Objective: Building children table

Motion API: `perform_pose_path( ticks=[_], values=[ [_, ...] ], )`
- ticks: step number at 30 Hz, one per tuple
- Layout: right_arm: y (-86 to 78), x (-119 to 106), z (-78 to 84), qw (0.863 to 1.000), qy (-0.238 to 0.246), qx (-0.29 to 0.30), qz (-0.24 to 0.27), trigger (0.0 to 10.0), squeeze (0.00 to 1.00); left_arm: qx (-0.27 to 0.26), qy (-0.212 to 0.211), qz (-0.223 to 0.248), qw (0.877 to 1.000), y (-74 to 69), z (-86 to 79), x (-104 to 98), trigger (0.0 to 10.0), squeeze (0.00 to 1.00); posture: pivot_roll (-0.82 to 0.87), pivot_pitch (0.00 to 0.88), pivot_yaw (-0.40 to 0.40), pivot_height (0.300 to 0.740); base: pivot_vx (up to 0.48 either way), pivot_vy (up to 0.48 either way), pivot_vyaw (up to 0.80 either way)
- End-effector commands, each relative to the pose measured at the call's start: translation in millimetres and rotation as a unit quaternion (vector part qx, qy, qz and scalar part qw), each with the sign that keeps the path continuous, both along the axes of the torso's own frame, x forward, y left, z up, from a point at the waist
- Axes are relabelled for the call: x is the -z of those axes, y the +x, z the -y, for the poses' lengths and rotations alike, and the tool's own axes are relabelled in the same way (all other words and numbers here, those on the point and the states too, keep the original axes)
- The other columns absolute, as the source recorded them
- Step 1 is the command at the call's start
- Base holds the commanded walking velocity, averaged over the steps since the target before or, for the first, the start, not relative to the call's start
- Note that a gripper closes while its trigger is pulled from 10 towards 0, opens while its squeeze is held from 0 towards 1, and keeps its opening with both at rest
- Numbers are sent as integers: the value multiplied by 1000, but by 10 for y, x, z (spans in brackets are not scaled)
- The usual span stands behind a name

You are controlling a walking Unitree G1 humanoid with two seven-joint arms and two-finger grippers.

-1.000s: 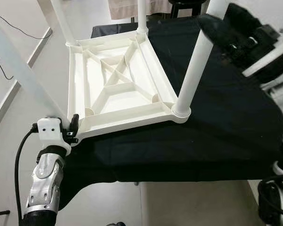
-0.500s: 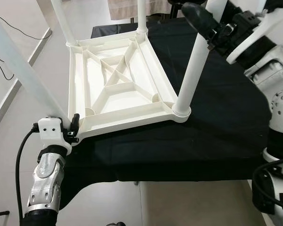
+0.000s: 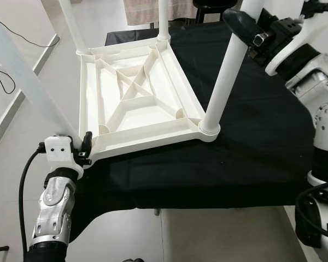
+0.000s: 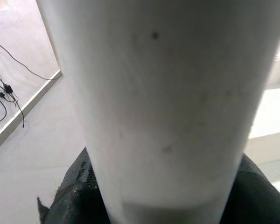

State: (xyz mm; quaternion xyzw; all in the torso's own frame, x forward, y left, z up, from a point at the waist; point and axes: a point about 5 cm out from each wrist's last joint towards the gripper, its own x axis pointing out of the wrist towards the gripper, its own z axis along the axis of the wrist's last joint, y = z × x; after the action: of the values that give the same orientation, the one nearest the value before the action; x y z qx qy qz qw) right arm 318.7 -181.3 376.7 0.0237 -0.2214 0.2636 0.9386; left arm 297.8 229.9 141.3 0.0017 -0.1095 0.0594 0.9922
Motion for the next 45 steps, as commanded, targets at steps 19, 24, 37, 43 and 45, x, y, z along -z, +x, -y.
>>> perform_pose_path(
  ticks=[19,24,37,43,45],
  values=[
    [272,1408,448,905,106,259,-321,0,0,7,164,235,958,79,-600,-2417,10000,0,-76,102,61,740,0,0,0],
    [113,1843,192,875,133,236,-402,0,0,45,221,290,930,48,-480,-3234,10000,0,-36,94,83,740,0,0,0],
    [33,2817,-1263,757,251,157,-583,0,0,282,279,281,874,286,950,-4034,10000,0,4,100,117,740,0,0,0],
    [289,2790,-1298,762,247,190,-567,0,0,368,264,242,858,385,1162,-3891,10000,1000,31,114,121,740,0,0,0],
    [340,2792,-1262,762,250,205,-561,0,0,387,266,233,852,413,1196,-3859,10000,1000,37,120,119,740,0,0,0]
  ],
)
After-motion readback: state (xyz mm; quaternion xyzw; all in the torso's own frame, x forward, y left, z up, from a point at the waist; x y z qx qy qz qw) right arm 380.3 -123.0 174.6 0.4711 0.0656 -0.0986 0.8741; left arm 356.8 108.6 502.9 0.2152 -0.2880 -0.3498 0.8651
